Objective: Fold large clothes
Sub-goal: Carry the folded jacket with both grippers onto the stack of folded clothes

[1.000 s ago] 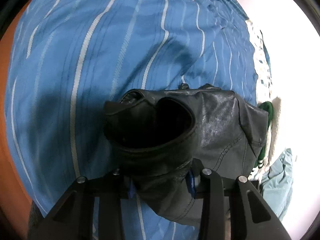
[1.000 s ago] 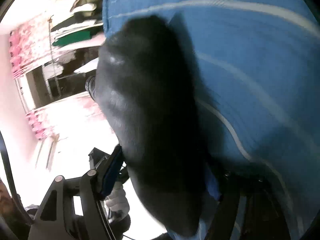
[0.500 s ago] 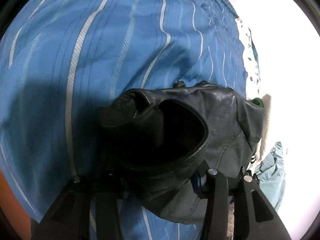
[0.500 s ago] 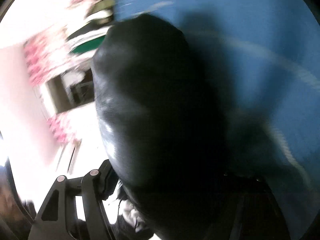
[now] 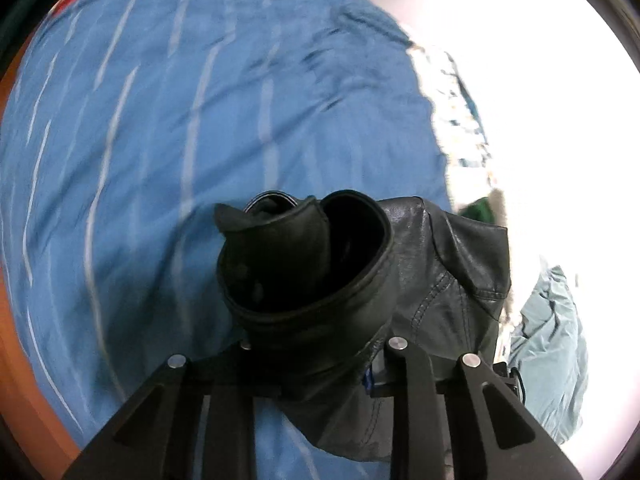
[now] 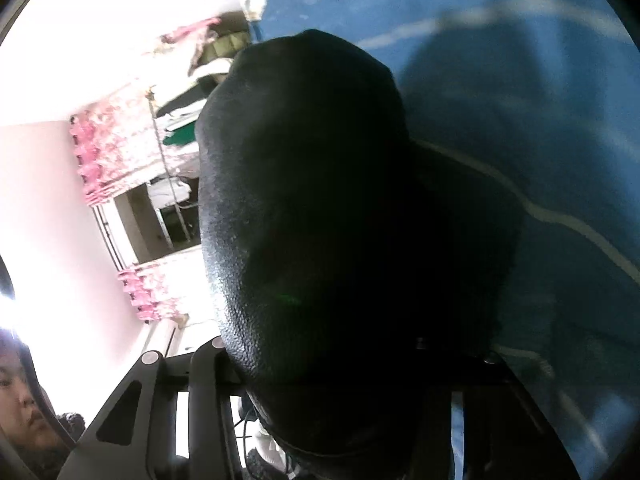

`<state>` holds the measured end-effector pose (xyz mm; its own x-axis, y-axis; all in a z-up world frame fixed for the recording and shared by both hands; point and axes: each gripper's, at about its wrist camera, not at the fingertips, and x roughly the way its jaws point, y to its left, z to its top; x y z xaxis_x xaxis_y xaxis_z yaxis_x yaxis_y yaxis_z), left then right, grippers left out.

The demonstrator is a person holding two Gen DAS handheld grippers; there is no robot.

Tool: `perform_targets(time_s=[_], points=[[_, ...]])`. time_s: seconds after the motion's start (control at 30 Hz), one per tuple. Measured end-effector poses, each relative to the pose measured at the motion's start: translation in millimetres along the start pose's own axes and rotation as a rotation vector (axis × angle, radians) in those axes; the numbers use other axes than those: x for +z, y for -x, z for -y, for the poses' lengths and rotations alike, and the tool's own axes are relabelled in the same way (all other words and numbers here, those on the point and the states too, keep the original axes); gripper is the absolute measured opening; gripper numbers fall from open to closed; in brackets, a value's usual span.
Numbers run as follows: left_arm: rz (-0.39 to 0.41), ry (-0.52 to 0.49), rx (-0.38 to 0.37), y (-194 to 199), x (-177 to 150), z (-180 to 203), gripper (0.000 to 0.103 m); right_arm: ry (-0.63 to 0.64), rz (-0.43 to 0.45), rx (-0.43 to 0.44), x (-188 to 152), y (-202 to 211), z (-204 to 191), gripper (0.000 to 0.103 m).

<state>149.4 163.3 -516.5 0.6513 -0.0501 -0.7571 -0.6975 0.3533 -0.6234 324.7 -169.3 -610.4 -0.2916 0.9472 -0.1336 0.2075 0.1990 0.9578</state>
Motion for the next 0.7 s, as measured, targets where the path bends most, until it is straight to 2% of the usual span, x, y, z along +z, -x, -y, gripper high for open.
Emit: perform_targets(time_s=[0.23,0.43,0.6,0.7], points=[[-0.02,-0.119,-0.079,-14.9,45.0,94.0,0.022,0.057,0.083,0.043,35.1,9.5,-76.9,0.048],[-0.057,-0.205,-0.19,-57.6,88.9,212.0,0.022,0.124,0.2,0.036,90.0,49.6,-162.1,0.047],[-0.089,-0.267,-0.311,-117.1,121.8,323.2,0.022,0.193,0.313,0.047,152.1,97.0,-233.7,0.047],[-0.112,-0.3,-0.361,-167.2,137.3,381.4,0.022,0.226,0.376,0.048,203.2,126.2,-266.5,0.047]])
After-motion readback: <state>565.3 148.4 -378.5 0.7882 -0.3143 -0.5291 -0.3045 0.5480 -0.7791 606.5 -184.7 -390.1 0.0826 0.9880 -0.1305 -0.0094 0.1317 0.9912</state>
